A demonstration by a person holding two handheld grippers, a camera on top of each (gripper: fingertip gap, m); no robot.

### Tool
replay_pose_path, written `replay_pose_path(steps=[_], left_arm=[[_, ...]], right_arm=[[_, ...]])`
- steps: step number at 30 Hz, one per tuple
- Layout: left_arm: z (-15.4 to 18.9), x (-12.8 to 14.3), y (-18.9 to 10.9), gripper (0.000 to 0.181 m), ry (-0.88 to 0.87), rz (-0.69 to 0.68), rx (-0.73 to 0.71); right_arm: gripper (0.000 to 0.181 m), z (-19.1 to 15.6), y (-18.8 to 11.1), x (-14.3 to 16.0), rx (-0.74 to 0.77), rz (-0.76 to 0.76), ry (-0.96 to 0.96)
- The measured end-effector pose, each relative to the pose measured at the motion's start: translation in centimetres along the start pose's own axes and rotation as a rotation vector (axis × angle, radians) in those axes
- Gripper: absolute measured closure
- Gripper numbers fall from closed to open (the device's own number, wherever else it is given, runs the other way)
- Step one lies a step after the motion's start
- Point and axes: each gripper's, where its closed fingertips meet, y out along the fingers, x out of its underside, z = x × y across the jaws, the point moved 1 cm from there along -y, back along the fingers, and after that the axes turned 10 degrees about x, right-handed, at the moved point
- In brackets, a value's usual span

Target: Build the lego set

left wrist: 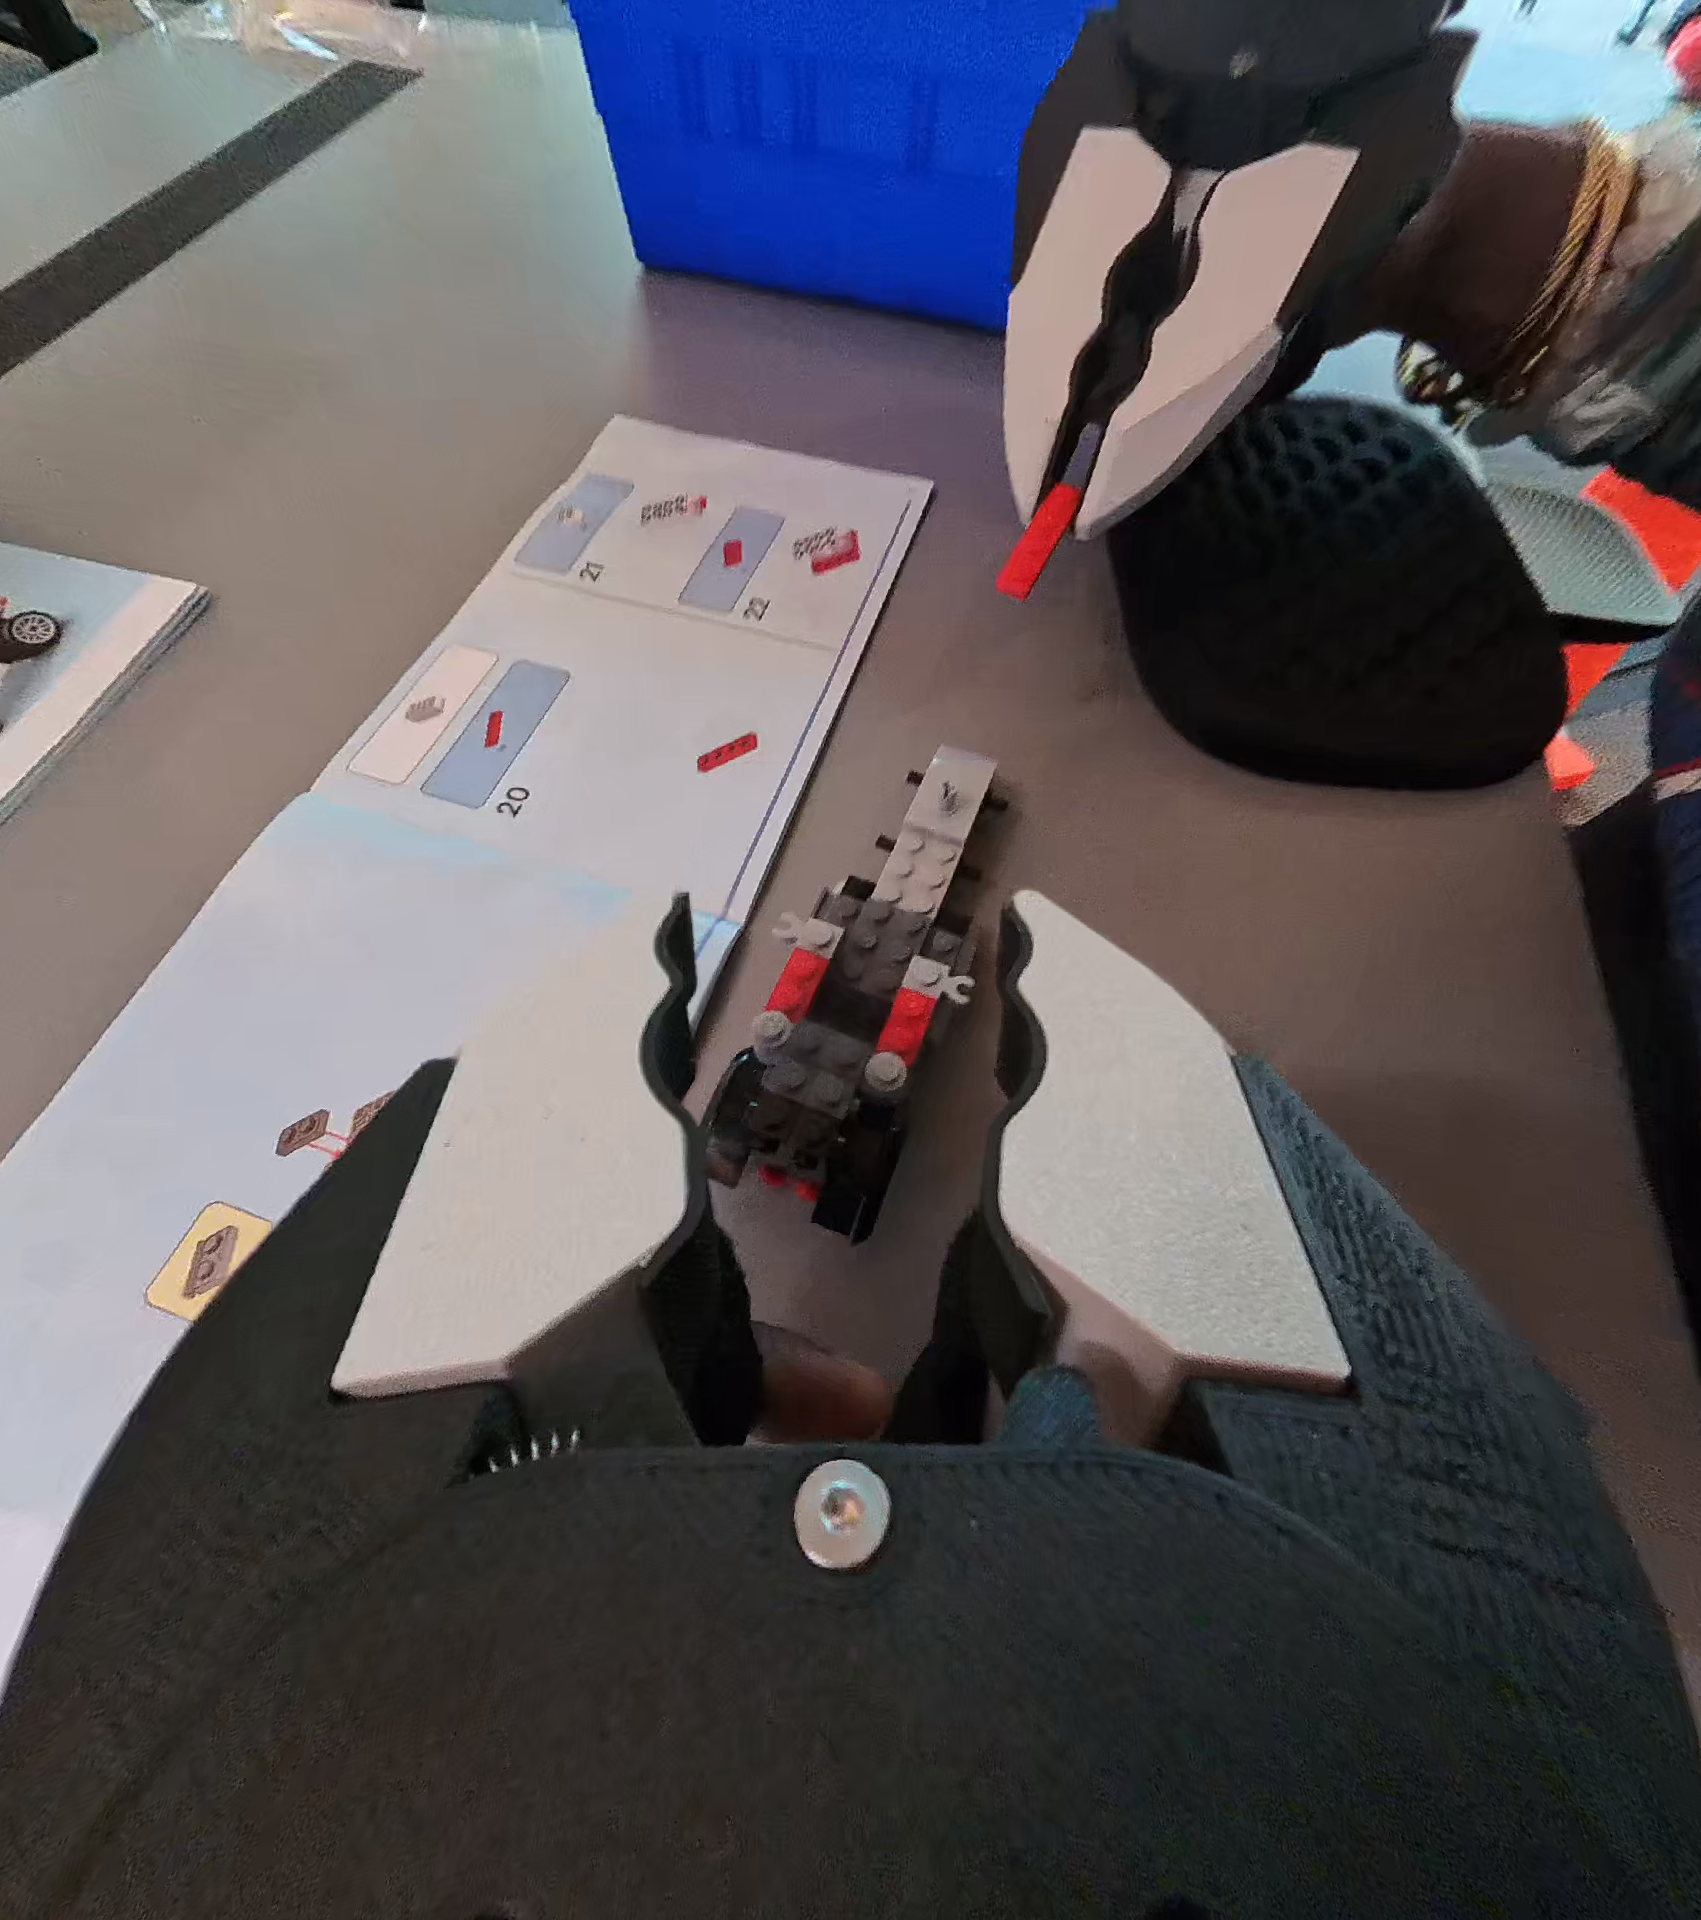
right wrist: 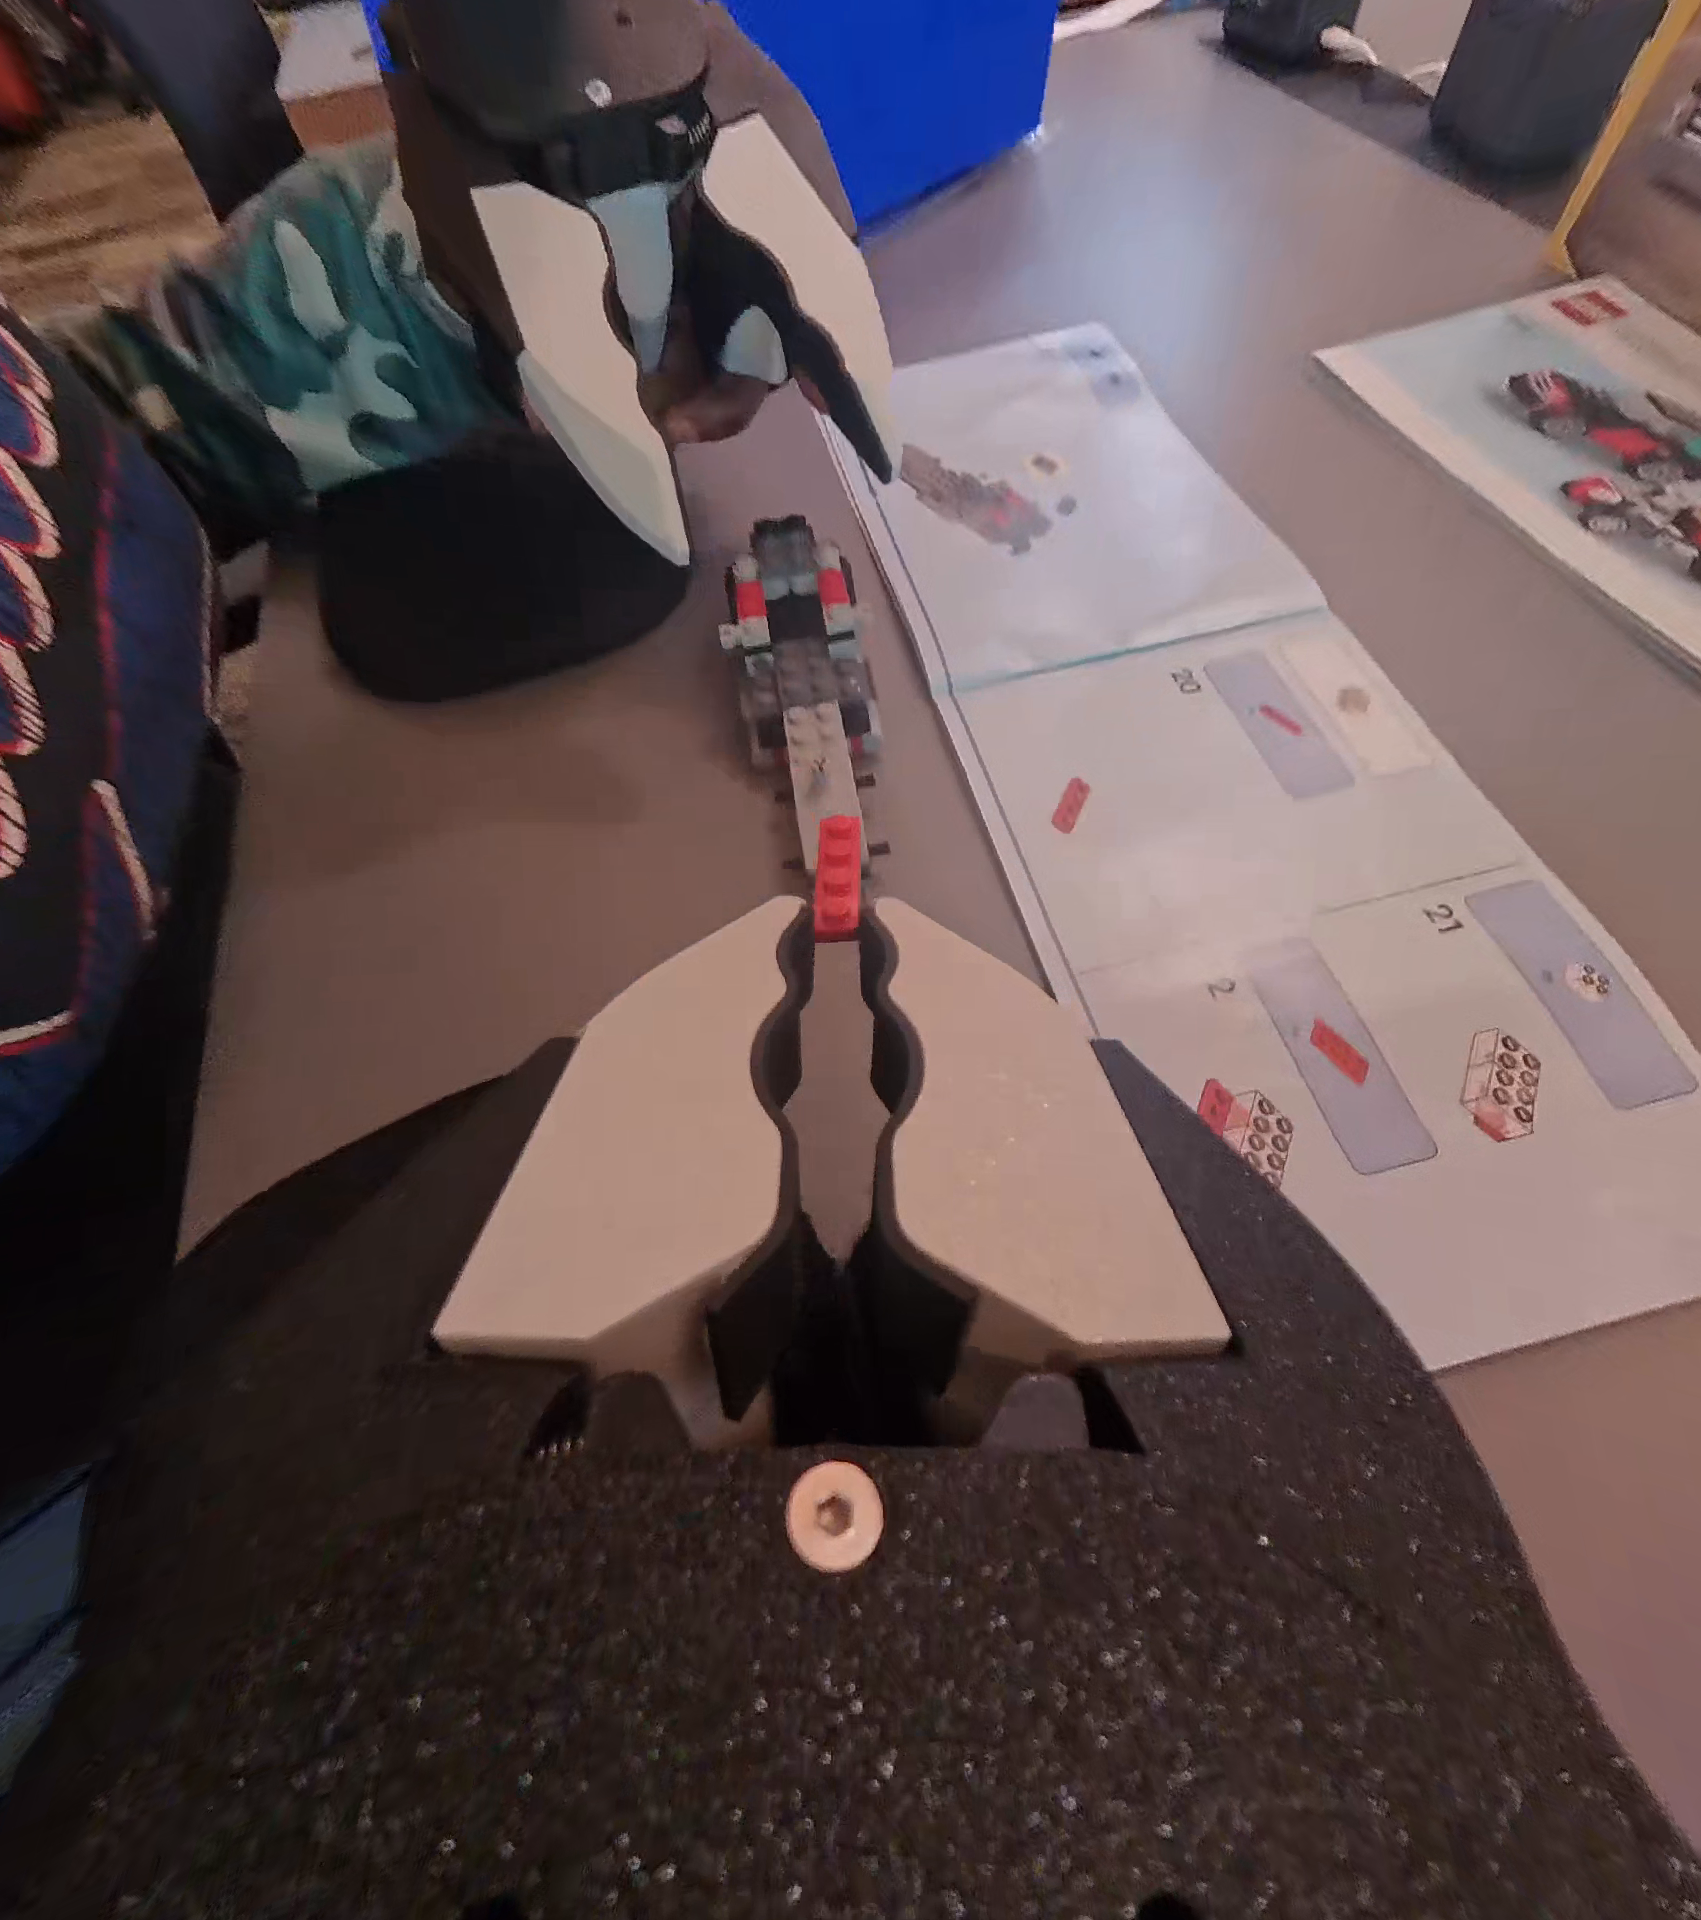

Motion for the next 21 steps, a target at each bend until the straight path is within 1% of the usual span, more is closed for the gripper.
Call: replay_pose_path(steps=[2,5,10,14,21], left_arm=[[-0.2,0.3,0.1,0.126,0.03,-0.018,-0.021],[-0.1,0.0,0.0,0.126,0.067,0.024,-0.02],[-0.6,-0.1,-0.5,0.126,0.018,0.075,-0.019],[-0.7,0.3,-0.6,0.126,-0.008,0.062,-0.009],[-0.4,0.7,-0.3,0.125,-0.003,0.036,0.013]], right_arm=[[0.173,0.1,0.3,0.2,0.03,-0.017,-0.031],[0.173,-0.2,0.4,0.4,0.039,-0.012,-0.062],[0.173,-0.5,0.6,0.8,0.046,-0.012,-0.106],[0.173,-0.5,0.5,0.7,0.051,0.006,-0.104],[0.173,-0.5,1.1,1.4,0.07,-0.053,-0.135]])
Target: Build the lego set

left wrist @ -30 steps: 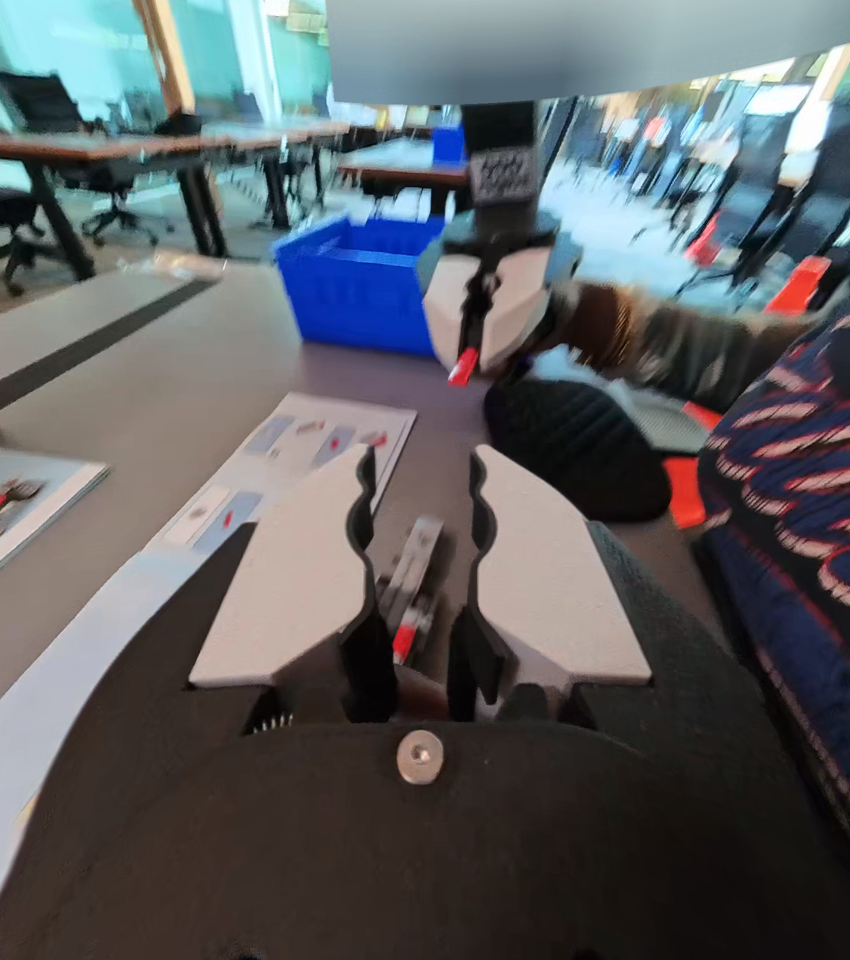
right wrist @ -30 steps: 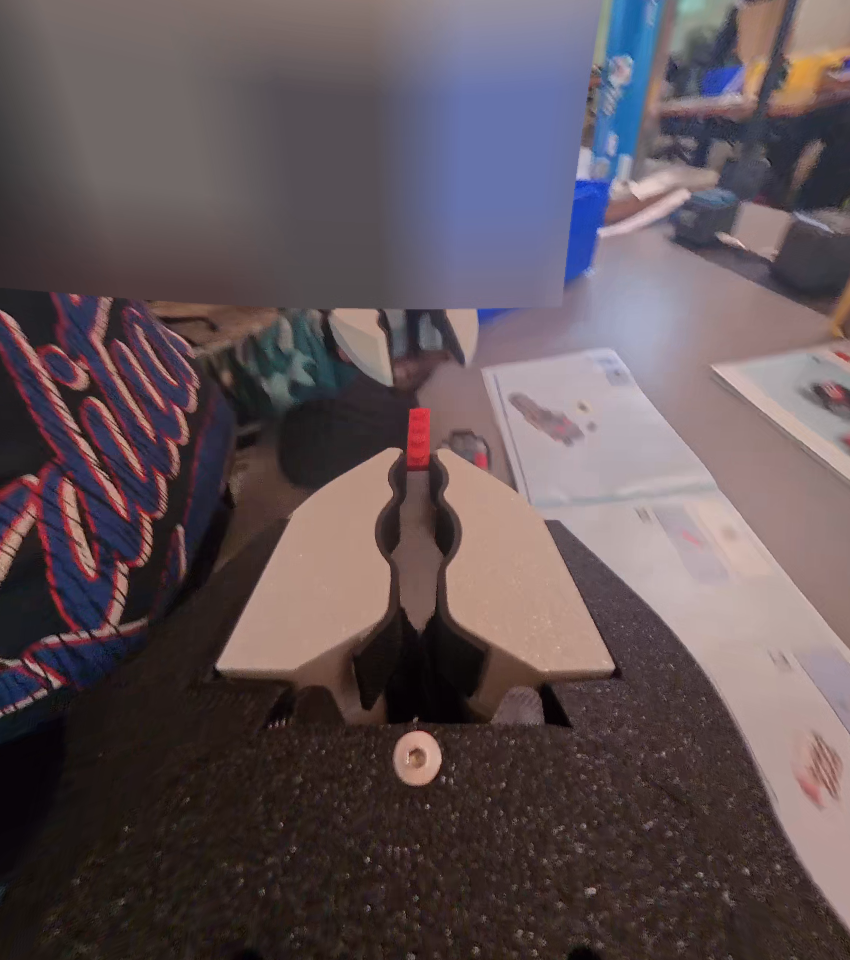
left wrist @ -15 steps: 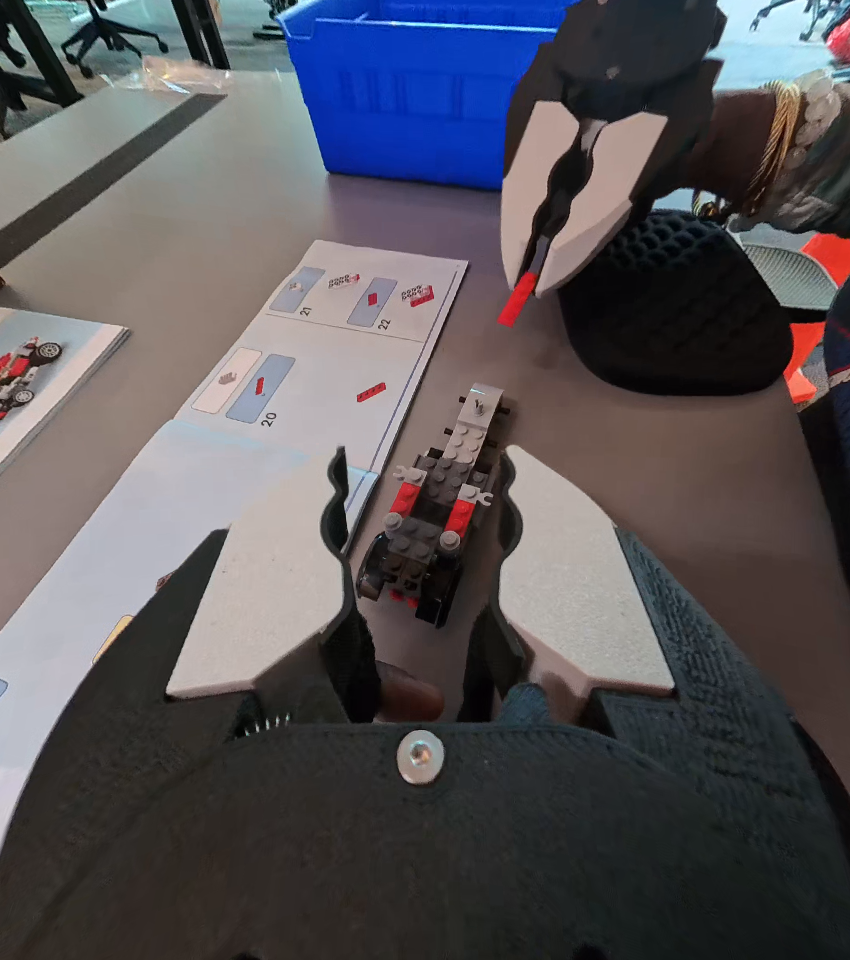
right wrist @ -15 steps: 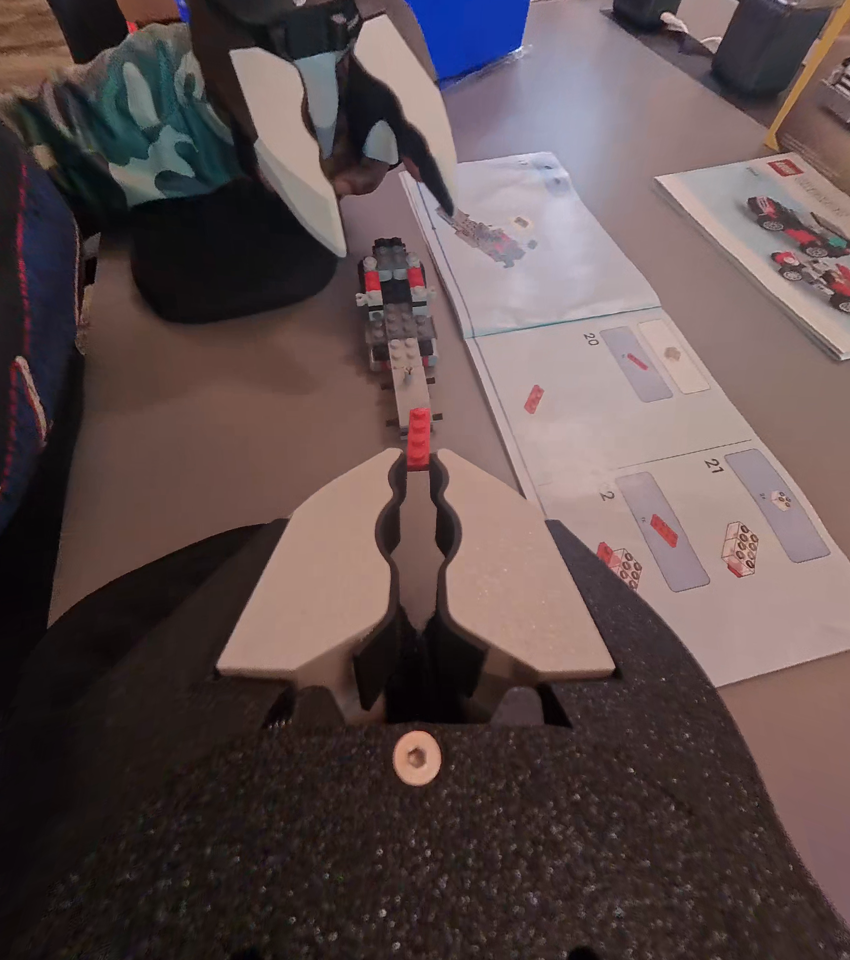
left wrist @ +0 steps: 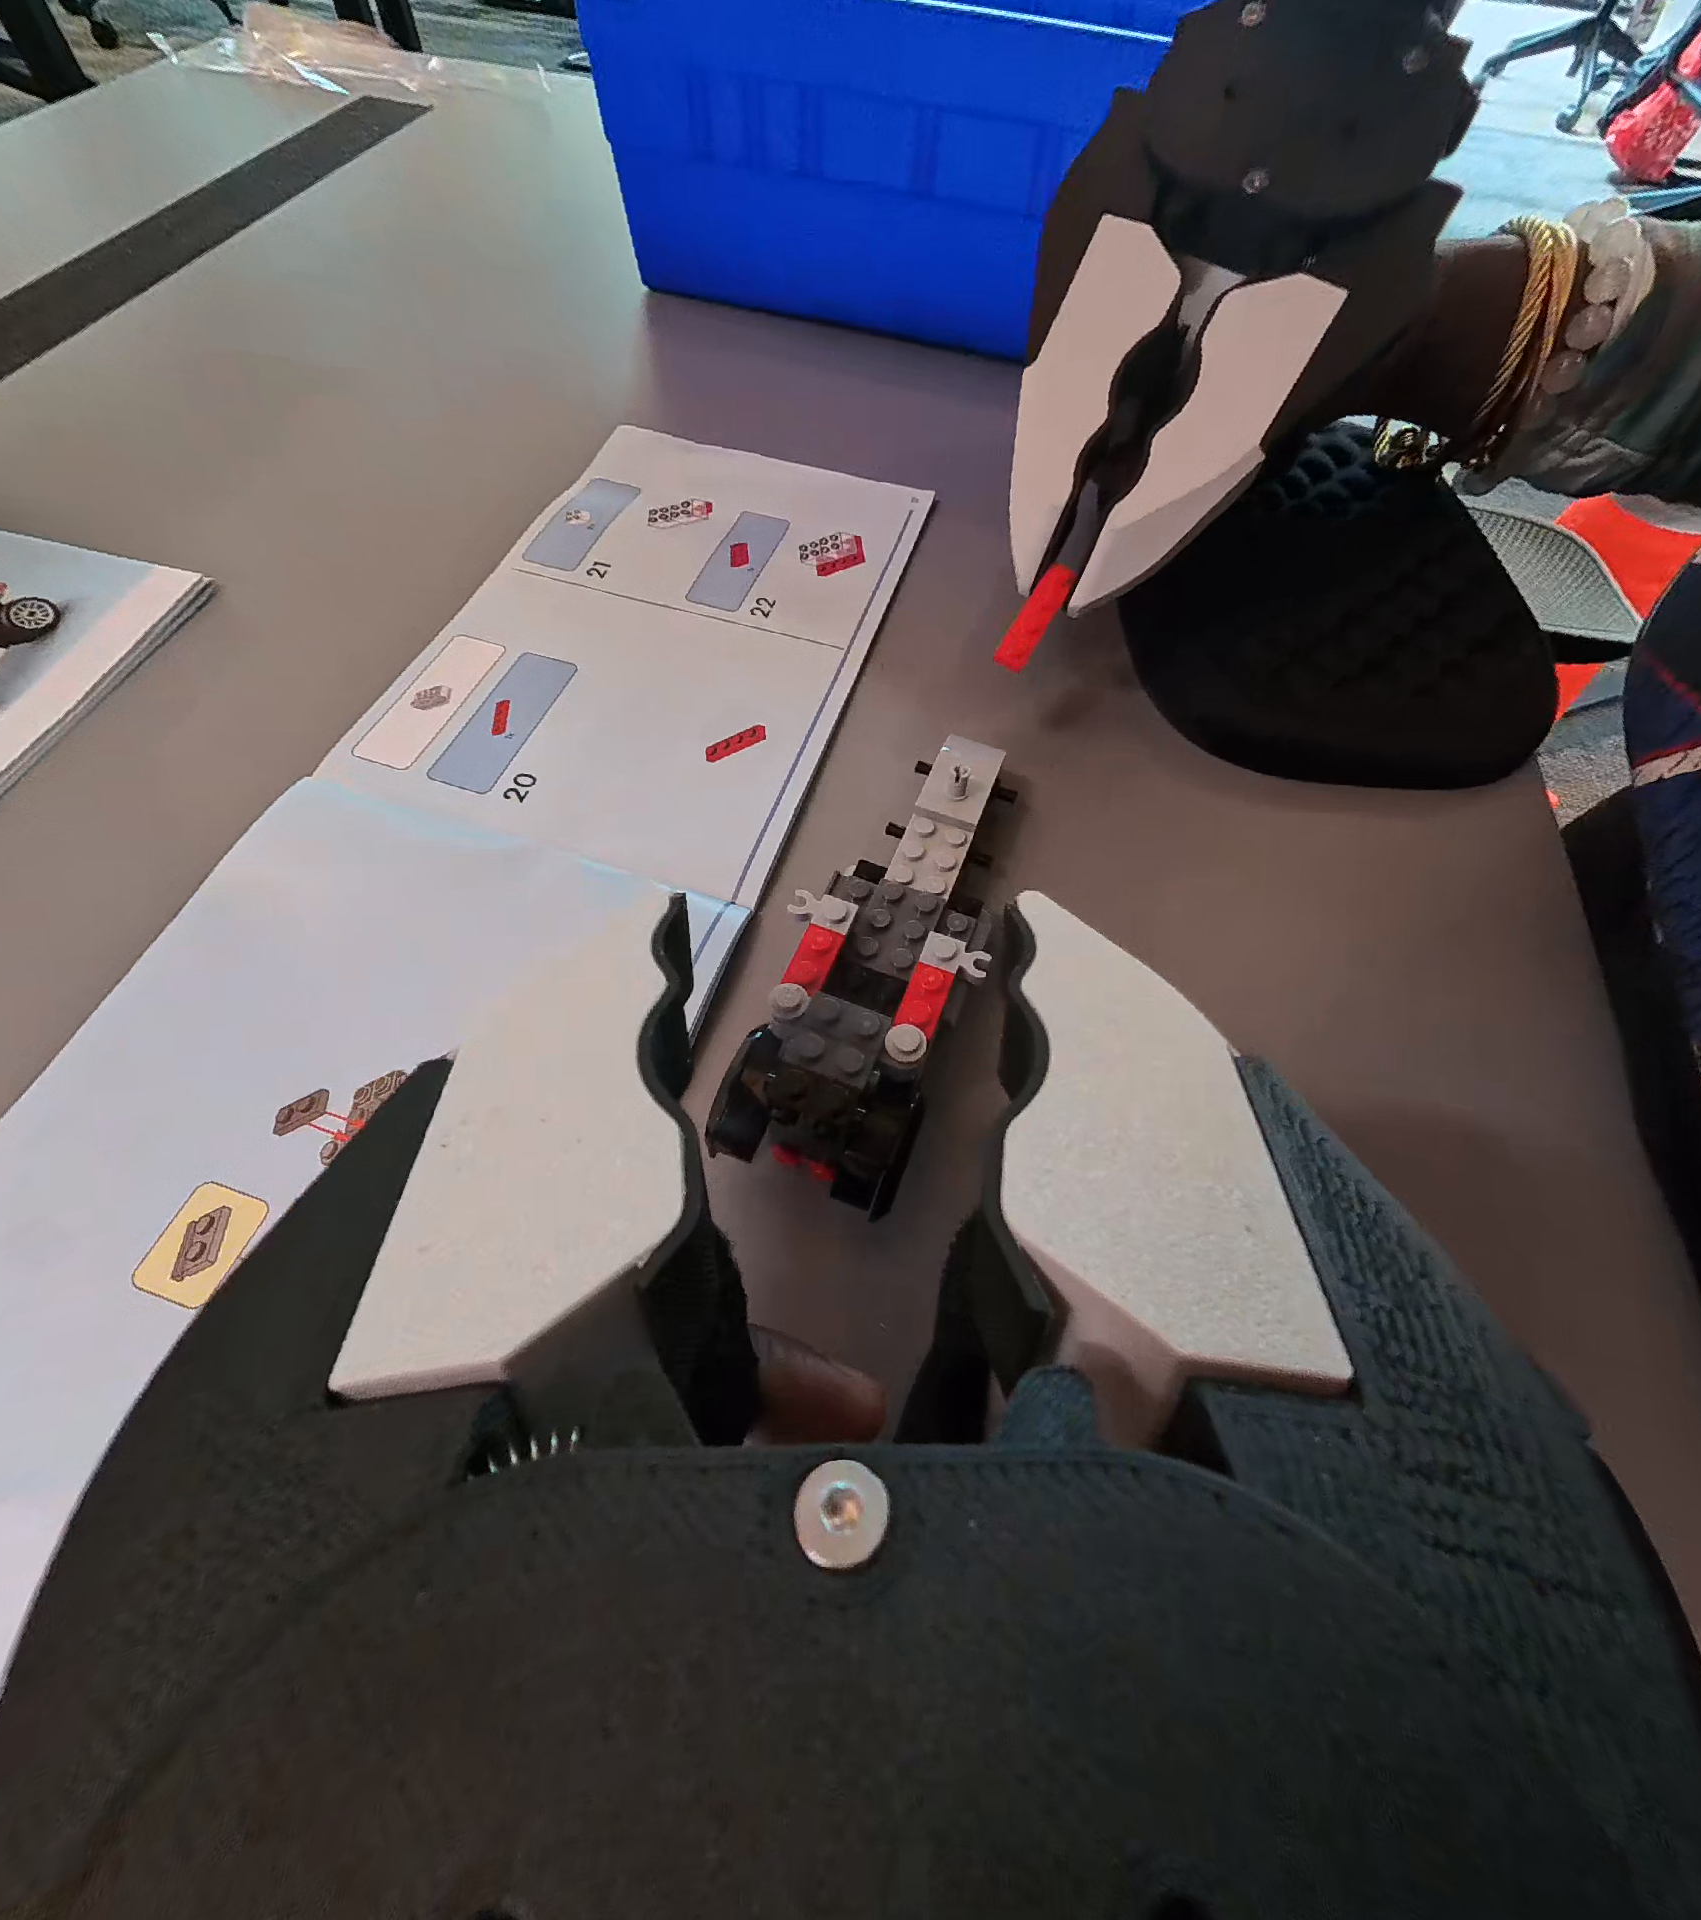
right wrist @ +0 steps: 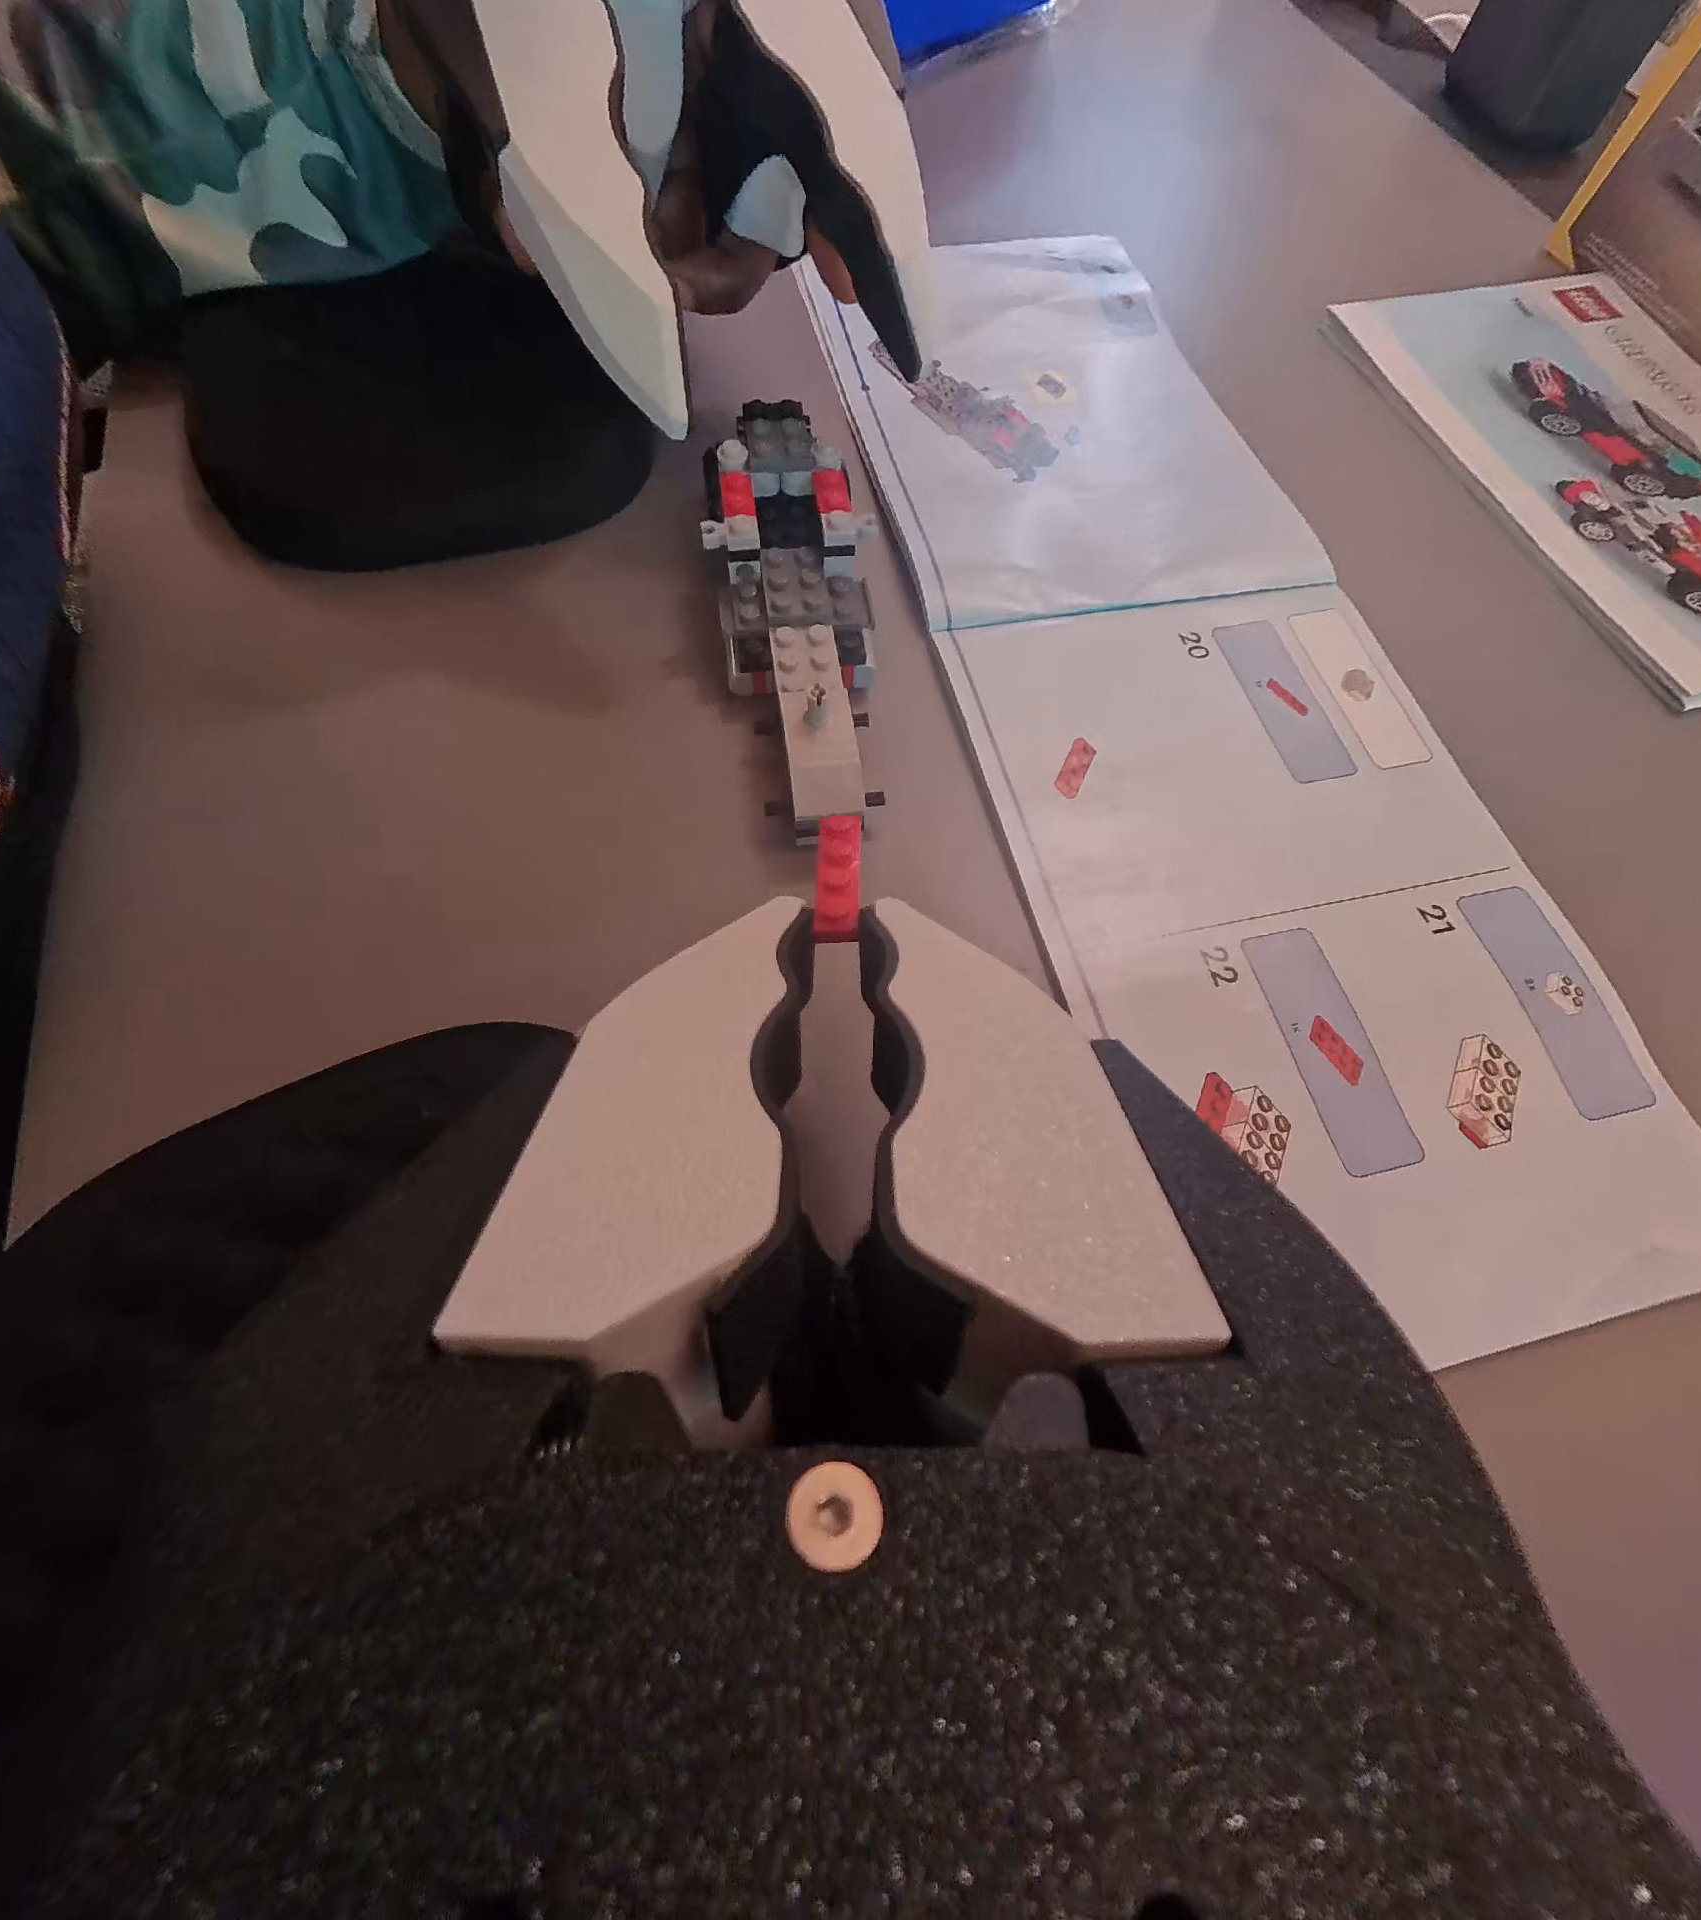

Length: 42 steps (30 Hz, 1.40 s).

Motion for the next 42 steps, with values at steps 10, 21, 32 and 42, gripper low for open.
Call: replay_pose_path(steps=[10,21,32,42], left_arm=[[0.4,0.2,0.1,0.115,0.031,-0.019,0.018],[0.2,2.2,1.6,0.12,0.199,-0.467,0.184],[0.6,4.2,2.4,0.145,0.245,-0.684,0.266],[-4.2,-0.6,-1.2,0.145,0.269,-0.568,0.121]], right_arm=[[0.173,-0.1,0.1,0.2,-0.021,-0.017,0.009],[0.173,-0.3,-0.4,-0.3,-0.06,0.034,0.03],[0.173,-0.4,-0.7,-0.6,-0.062,0.066,0.019],[0.173,-0.5,-0.7,-0.6,-0.075,0.069,0.023]])
